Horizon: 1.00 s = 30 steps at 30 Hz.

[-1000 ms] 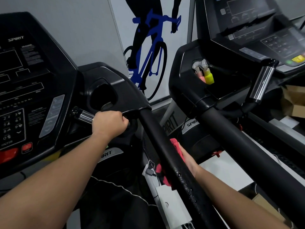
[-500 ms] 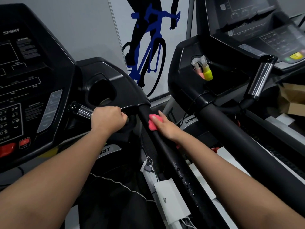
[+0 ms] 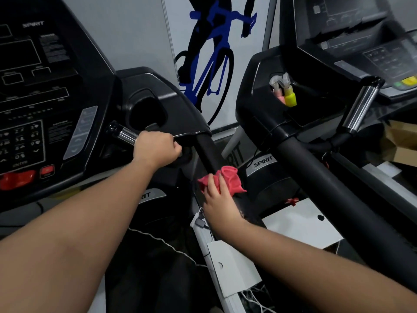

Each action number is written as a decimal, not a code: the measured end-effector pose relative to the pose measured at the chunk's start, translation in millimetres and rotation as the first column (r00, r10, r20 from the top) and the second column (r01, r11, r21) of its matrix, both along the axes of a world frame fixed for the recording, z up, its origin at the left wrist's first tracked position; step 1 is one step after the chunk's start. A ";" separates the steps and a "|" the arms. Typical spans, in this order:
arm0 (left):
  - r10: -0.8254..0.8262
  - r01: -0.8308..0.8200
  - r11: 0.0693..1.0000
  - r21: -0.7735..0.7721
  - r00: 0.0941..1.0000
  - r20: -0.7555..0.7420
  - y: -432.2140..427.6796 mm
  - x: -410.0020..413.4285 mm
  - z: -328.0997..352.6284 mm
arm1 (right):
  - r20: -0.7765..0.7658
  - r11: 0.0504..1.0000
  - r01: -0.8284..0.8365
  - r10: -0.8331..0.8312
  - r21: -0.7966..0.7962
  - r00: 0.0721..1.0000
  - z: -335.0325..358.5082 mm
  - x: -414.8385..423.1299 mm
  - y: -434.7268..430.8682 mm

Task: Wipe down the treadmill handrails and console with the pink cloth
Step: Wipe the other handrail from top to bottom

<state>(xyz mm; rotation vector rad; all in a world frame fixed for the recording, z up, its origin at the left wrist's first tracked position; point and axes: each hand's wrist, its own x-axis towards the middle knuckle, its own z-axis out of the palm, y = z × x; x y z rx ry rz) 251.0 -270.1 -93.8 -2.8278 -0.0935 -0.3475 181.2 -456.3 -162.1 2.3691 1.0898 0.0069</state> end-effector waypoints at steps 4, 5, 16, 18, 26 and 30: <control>-0.006 0.006 1.000 0.005 1.000 -0.002 0.5 -1.0 0.8 | -0.207 0.957 0.180 -0.132 0.230 0.969 16.5 -9.1 -23.3; -0.006 0.006 1.000 0.008 1.000 -0.009 0.4 -1.3 1.1 | -0.299 0.918 0.247 -0.152 0.312 0.942 21.2 -4.8 -29.3; 0.020 -0.019 1.000 0.017 0.998 -0.055 -0.9 -0.6 1.2 | -0.847 0.357 0.768 0.231 0.531 0.479 4.8 33.2 -75.2; 0.022 -0.022 1.000 0.014 0.998 -0.057 -0.6 -0.3 1.1 | -0.823 0.449 0.700 0.175 0.555 0.541 6.6 23.2 -80.1; 0.022 -0.022 1.000 0.014 0.998 -0.051 -0.4 -0.7 0.9 | -0.797 0.260 0.762 0.326 0.593 0.509 9.8 41.6 -68.4; 0.022 -0.021 1.000 0.014 0.999 -0.044 -0.5 -0.2 0.7 | -0.788 0.260 0.749 0.305 0.609 0.535 -0.4 43.6 -66.1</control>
